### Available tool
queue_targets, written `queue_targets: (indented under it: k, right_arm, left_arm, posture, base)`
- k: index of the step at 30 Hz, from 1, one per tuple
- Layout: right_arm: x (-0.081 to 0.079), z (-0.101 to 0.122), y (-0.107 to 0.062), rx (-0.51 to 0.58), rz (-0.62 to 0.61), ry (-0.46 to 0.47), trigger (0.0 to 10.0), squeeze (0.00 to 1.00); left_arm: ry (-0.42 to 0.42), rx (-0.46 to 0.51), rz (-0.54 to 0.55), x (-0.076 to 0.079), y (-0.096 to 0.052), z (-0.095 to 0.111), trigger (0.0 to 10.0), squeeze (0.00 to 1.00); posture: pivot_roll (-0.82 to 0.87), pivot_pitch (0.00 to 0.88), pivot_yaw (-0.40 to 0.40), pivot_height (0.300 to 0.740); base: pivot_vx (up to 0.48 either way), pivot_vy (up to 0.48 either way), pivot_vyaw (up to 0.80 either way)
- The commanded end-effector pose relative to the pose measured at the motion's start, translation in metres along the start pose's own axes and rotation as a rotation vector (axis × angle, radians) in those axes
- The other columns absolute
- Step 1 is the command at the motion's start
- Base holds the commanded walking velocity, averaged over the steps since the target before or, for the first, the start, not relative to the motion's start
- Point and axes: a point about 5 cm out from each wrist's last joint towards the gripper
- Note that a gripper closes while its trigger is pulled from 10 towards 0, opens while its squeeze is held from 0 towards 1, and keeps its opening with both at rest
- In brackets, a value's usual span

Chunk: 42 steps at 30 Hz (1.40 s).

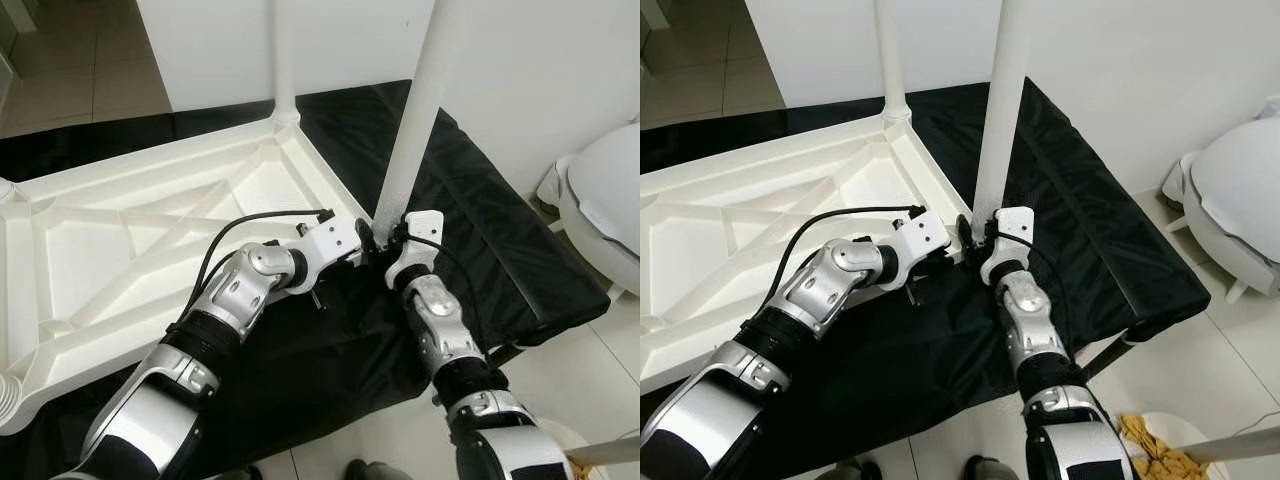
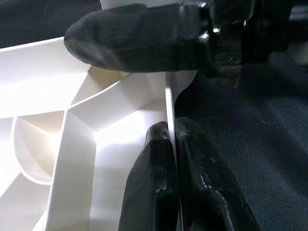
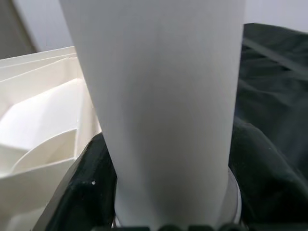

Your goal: Building children table

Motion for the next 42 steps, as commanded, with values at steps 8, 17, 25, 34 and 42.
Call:
queue_targets:
  k: [8, 17, 25, 34, 42]
  right_arm:
    - [0.018, -0.014, -0.016, -0.113, -0.389, 0.02, 0.0, 0.0]
    - [0.016, -0.015, -0.017, -0.122, -0.37, -0.022, 10.0, 0.0]
    - [0.02, -0.006, -0.016, -0.059, -0.27, 0.018, 10.0, 1.0]
    - [0.026, 0.01, -0.002, -0.014, 0.024, 0.038, 10.0, 0.0]
    - [0.019, 0.011, 0.004, -0.014, 0.316, -0.019, 10.0, 0.0]
  left_arm:
    - [-0.015, -0.102, -0.014, 0.006, -0.001, -0.024, 10.0, 0.0]
    - [-0.007, -0.103, -0.012, 0.005, 0.0, -0.024, 10.0, 0.0]
    - [-0.003, -0.103, -0.012, 0.004, 0.0, -0.024, 10.0, 0.0]
    - [0.003, -0.105, -0.01, 0.002, -0.001, -0.023, 10.0, 0.0]
    - [0.005, -0.105, -0.005, 0.0, -0.003, -0.022, 10.0, 0.0]
  posture:
    - [-0.06, 0.095, 0.007, 0.74]
    - [-0.05, 0.086, 0.003, 0.74]
    - [-0.05, 0.083, 0.004, 0.74]
    - [-0.05, 0.084, 0.011, 0.74]
    - [-0.04, 0.095, 0.029, 0.74]
  base:
    - [0.0, 0.0, 0.0]
    - [0.0, 0.0, 0.0]
    - [0.0, 0.0, 0.0]
    - [0.0, 0.0, 0.0]
    - [0.0, 0.0, 0.0]
Point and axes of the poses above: a point about 5 cm out from each wrist's last joint towards the gripper, its own y axis pointing out of the wrist towards the gripper, its own z axis along the axis of the wrist's last joint, x = y × z, and after that the axes turned 2 degrees about -y, right-handed
